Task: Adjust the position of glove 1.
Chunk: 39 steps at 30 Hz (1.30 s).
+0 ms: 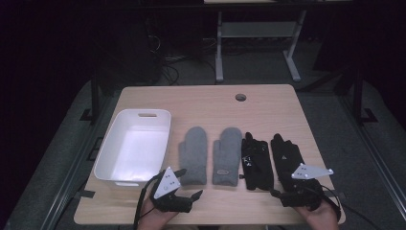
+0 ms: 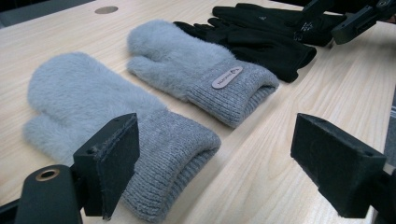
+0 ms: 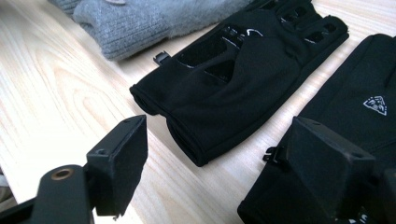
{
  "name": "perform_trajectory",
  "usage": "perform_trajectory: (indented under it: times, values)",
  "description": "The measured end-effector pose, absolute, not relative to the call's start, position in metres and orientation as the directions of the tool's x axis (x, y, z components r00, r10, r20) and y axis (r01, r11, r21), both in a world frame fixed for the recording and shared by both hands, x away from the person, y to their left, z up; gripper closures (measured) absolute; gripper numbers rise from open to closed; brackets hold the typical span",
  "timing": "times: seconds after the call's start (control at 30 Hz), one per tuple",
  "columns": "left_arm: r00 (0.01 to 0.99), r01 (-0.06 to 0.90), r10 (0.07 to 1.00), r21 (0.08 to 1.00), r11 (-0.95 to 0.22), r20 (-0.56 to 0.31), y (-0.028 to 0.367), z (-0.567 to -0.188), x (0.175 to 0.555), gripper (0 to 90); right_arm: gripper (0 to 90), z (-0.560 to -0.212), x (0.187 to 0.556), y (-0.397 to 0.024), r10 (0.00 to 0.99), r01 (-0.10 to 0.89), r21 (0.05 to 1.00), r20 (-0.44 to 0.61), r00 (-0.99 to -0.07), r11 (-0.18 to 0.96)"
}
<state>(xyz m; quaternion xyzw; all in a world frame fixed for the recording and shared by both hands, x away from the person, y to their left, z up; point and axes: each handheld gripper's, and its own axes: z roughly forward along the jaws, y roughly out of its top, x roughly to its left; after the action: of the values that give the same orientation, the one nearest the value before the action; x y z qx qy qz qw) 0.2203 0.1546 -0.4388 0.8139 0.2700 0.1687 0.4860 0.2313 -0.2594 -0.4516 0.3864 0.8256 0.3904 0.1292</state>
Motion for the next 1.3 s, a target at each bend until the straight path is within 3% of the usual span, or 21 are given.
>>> perform_trajectory:
  times: [0.43, 1.3]
  values:
    - [0.806, 0.261, 0.591, 0.883, -0.389, 0.022, 0.155, -0.437, 0.218, 15.4, 17.5, -0.442, 0.238, -0.249, 0.725, 0.530, 0.752, 0.102, -0.681, 0.393]
    - [0.805, 0.250, 0.593, 0.888, -0.387, 0.032, 0.156, -0.436, 0.215, 15.4, 17.9, -0.421, 0.265, -0.206, 0.647, 0.479, 0.728, 0.064, -0.760, 0.490]
